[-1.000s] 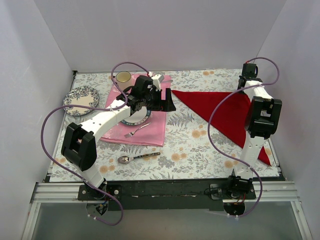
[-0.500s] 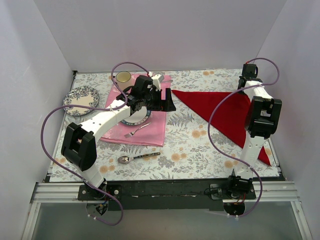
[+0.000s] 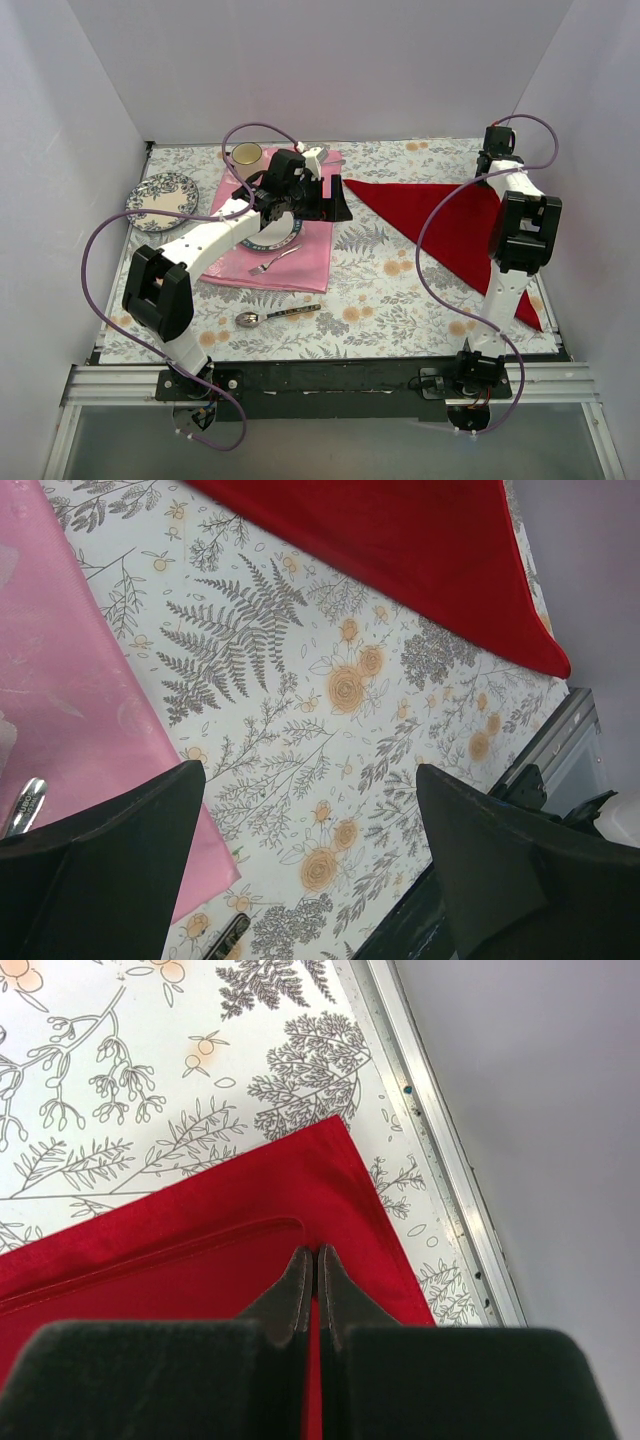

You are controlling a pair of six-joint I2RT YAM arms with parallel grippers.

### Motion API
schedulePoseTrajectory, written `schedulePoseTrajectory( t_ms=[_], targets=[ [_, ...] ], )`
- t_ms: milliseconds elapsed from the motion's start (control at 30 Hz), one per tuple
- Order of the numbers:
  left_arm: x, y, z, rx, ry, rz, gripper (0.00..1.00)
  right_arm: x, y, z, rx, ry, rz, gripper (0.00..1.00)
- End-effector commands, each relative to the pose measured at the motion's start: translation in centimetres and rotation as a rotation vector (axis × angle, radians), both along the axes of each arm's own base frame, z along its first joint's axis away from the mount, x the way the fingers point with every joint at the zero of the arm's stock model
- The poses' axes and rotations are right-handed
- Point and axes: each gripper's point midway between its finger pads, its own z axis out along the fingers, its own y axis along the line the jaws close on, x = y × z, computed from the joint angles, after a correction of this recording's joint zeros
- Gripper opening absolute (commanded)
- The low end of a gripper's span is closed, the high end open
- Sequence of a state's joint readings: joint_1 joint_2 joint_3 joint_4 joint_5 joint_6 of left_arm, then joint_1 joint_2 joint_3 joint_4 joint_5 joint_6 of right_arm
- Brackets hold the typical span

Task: Fold the napkin, place the utensils inside, and roll it up
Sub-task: Fold the napkin

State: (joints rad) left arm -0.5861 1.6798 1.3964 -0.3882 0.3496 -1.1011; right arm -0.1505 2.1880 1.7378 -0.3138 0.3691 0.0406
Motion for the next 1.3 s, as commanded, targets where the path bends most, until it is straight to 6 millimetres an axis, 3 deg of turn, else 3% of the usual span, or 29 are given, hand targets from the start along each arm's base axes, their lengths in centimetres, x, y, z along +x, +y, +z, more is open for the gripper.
schedulePoseTrajectory(
  t_ms=[0,500,567,600,633,700,733,833,900,967,1000,1067,1100,1133,1200,1233,1267],
  targets=[
    [0.7,-0.4,2.0,-0.035,-0.039,-0.007,0.87,1.1,-1.4,1.4,-0.041,-0.039,-0.031,0.01],
    [1.0,-0.8,1.5,-0.040,-0.011,-0.013,0.87,1.3,-1.8,0.1,-0.042,-0.021,-0.036,0.01],
    [1.1,-1.0,1.5,-0.042,-0.007,-0.014,0.87,1.6,-1.9,0.3,-0.045,-0.026,-0.036,0.13],
    [1.1,-1.0,1.4,-0.043,0.000,-0.012,0.87,1.4,-1.9,0.4,-0.047,-0.012,-0.036,0.23],
    [1.1,-1.1,1.2,-0.042,0.006,-0.012,0.87,1.4,-2.1,0.3,-0.053,0.006,-0.047,0.42],
    [1.2,-1.2,1.1,-0.053,0.007,-0.014,0.87,1.9,-2.1,1.9,-0.062,-0.009,-0.068,0.54],
    [1.2,-1.4,1.1,-0.057,0.001,-0.014,0.87,1.9,-1.6,2.6,-0.078,-0.019,-0.068,0.65],
    [2.3,-1.6,1.6,-0.077,-0.041,0.015,0.87,1.0,0.4,4.2,-0.055,-0.036,-0.100,0.67],
    [3.4,-2.1,2.1,-0.110,-0.067,0.031,0.85,-0.2,1.7,3.3,-0.053,-0.019,-0.107,0.68],
    [4.3,-3.0,2.6,-0.160,-0.084,0.047,0.81,-1.3,3.3,3.8,-0.065,-0.017,-0.115,0.68],
    [4.7,-3.4,1.8,-0.168,-0.077,0.047,0.76,-2.1,4.0,3.6,-0.062,0.003,-0.128,0.67],
    [6.1,-4.6,2.0,-0.239,-0.078,0.077,0.64,-4.5,5.9,2.8,-0.001,0.041,-0.149,0.65],
    [7.1,-5.4,0.7,-0.254,-0.065,0.075,0.53,-5.3,6.3,4.2,0.025,0.000,-0.144,0.64],
    [7.5,-6.4,0.5,-0.277,-0.073,0.063,0.49,-7.4,7.2,1.9,0.070,0.044,-0.116,0.63],
    [9.7,-8.5,-0.2,-0.316,-0.085,0.055,0.39,-7.6,8.2,2.5,0.118,-0.034,-0.085,0.61],
    [10.3,-9.2,-0.6,-0.320,-0.086,0.052,0.38,-8.0,8.9,3.8,0.155,-0.075,-0.060,0.61],
    [11.1,-9.9,-0.8,-0.327,-0.095,0.050,0.37,-8.9,9.1,2.8,0.162,-0.060,-0.051,0.60]
  ],
)
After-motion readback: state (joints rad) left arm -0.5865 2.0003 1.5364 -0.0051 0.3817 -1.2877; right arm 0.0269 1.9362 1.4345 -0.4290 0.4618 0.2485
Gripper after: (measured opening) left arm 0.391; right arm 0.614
